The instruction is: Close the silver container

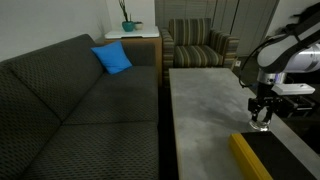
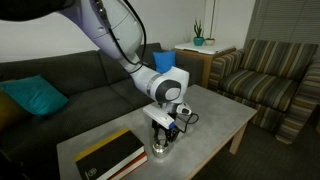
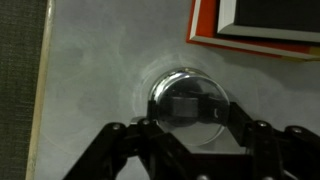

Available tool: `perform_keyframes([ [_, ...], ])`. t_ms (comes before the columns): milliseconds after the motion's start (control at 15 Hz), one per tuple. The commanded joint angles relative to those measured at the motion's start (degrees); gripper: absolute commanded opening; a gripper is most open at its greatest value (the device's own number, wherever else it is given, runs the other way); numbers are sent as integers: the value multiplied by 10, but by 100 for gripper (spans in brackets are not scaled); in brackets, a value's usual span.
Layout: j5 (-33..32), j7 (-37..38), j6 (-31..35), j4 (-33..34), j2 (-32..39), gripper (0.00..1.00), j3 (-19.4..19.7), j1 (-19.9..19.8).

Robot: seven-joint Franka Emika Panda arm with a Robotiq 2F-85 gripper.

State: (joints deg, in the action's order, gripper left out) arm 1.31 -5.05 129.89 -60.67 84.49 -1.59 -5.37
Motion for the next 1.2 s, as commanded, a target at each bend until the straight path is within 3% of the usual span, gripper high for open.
perform_keyframes([
  [0,5,-9,-27,6,0,44,-6,1],
  [1133,-6,5,-19,-3,0,44,14,16],
])
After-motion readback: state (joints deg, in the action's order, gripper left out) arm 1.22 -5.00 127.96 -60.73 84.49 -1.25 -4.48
